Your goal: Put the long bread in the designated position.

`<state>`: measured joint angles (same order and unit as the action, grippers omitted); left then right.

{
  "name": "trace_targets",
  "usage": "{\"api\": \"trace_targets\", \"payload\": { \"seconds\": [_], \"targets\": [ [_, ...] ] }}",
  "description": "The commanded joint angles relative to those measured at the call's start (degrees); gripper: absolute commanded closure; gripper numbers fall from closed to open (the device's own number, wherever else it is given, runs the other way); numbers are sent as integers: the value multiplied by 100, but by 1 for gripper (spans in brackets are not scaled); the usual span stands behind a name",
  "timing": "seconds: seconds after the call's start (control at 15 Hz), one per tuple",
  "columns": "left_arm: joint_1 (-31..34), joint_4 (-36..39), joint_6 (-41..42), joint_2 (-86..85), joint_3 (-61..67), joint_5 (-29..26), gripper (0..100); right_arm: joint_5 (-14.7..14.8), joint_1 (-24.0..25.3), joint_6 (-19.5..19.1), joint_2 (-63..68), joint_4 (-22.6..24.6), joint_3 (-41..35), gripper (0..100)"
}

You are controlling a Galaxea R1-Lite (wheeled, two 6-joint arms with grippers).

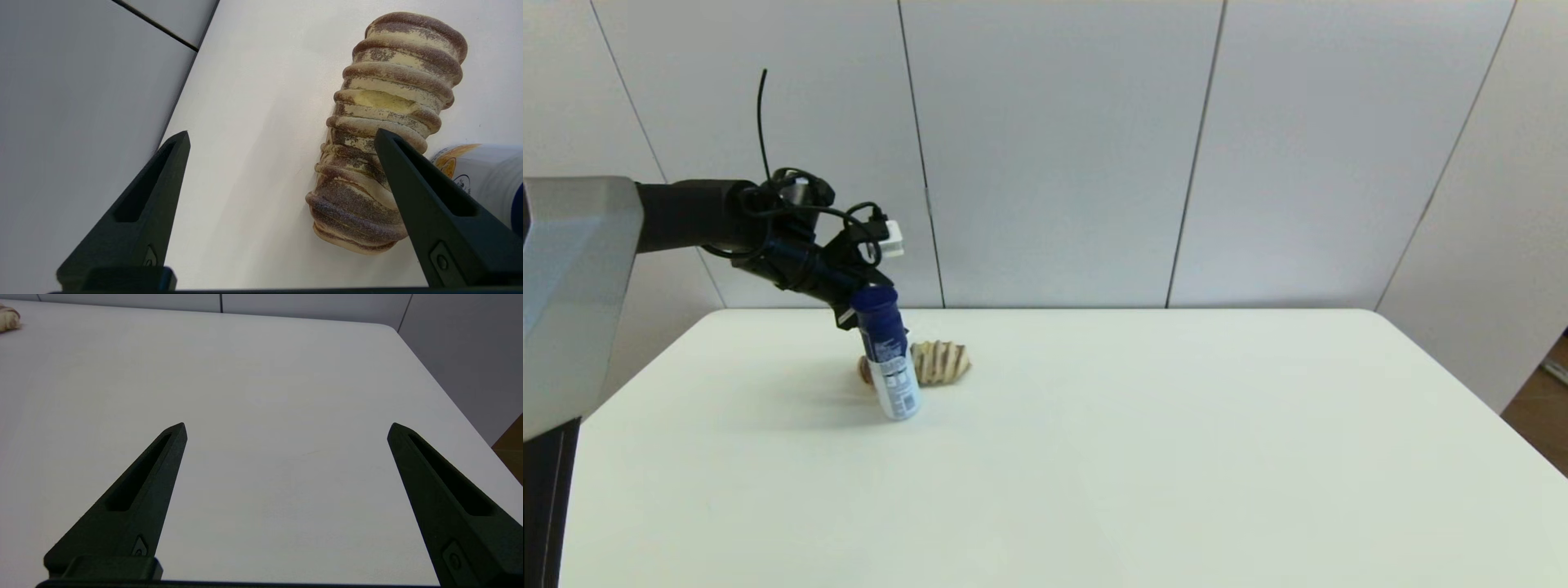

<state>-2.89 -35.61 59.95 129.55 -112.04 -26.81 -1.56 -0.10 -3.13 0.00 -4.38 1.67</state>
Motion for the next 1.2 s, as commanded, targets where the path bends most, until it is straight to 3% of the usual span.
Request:
{"api": "trace_targets", "payload": {
  "seconds": [0.07, 0.6, 1.2],
  "targets": [
    [333, 28, 8, -140, -37, -26, 0, -2, 1, -3, 9, -2, 0, 0],
    [1932, 230, -159, -1406, -81, -70, 0, -2, 1, -3, 9, -2, 0, 0],
    [2029, 186, -1829, -4948, 640, 246, 0, -2, 1, -3, 9, -2, 0, 0]
  ]
}}
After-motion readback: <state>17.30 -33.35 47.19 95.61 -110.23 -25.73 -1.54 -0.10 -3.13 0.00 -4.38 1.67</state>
